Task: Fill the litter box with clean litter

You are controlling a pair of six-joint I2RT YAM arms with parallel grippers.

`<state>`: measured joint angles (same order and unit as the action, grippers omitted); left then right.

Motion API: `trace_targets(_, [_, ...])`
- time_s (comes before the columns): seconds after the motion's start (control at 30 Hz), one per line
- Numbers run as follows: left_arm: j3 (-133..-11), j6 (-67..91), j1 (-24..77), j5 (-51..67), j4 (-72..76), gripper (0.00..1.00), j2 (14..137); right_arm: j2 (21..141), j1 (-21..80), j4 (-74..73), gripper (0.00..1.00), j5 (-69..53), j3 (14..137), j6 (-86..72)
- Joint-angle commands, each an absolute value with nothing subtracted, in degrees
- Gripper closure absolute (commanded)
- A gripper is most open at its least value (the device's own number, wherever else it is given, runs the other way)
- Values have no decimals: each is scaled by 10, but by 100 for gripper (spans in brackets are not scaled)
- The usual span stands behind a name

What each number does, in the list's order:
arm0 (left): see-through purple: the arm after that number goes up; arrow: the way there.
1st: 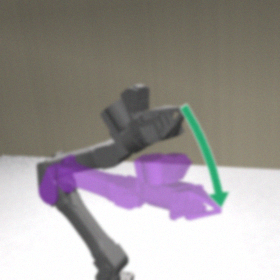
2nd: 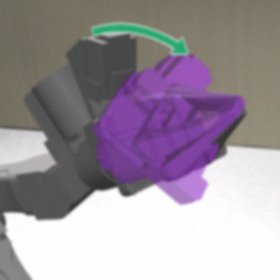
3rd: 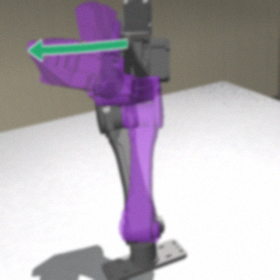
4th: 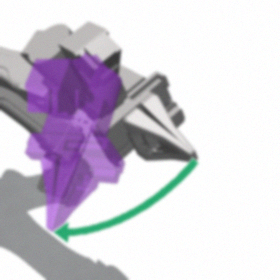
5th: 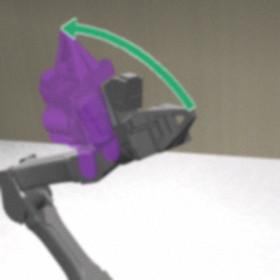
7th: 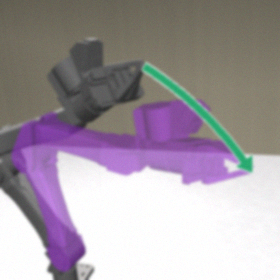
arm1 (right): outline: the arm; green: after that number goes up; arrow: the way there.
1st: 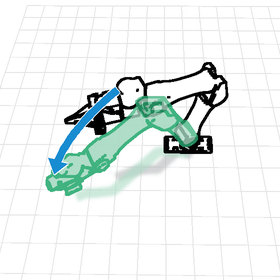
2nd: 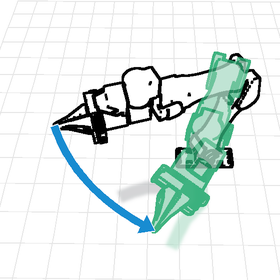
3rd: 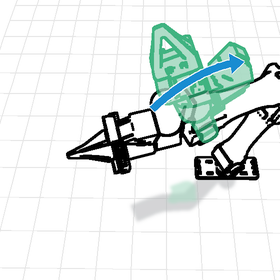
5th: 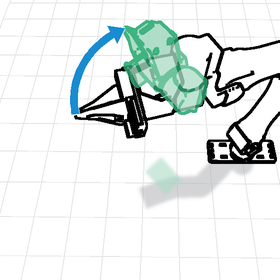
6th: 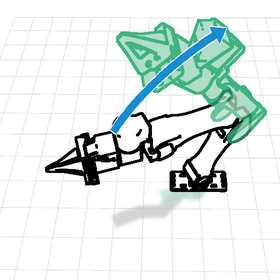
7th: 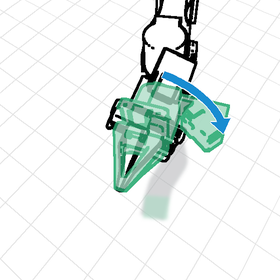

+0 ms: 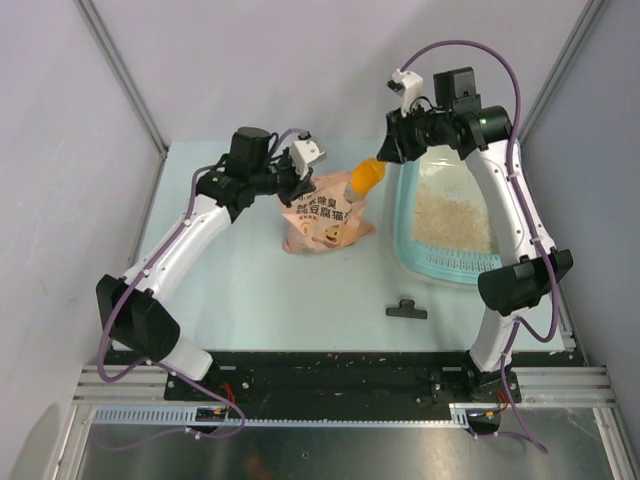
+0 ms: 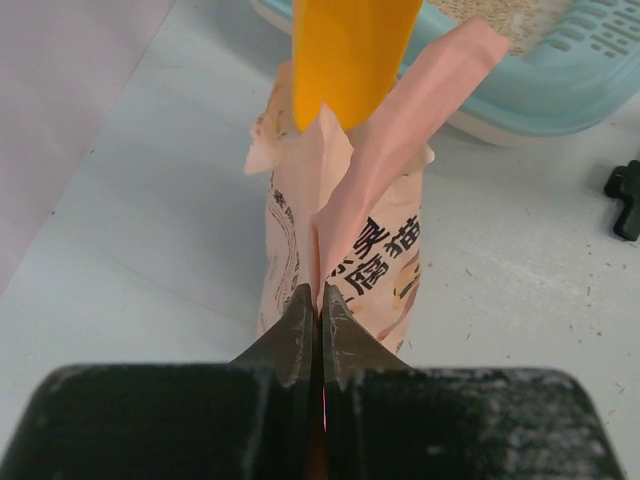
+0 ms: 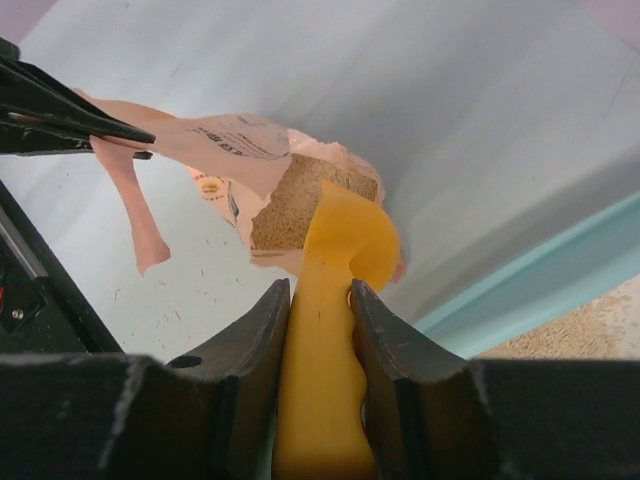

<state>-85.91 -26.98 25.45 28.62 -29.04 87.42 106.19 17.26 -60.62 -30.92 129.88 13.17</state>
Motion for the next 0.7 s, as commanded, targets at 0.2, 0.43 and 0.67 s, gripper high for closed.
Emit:
trace_targets(0.2, [-846,-228,307,317,-244,100,808,1034,216,-558,100,-141,1210,-7])
trace_targets(0.43, [-831,-234,308,282,-244,100,786,1028,227,-453,100,-117,1119,-46])
trace_targets(0.67, [-818,-211,310,298,-233,100,791,1029,263,-372,100,-41,1021,-34])
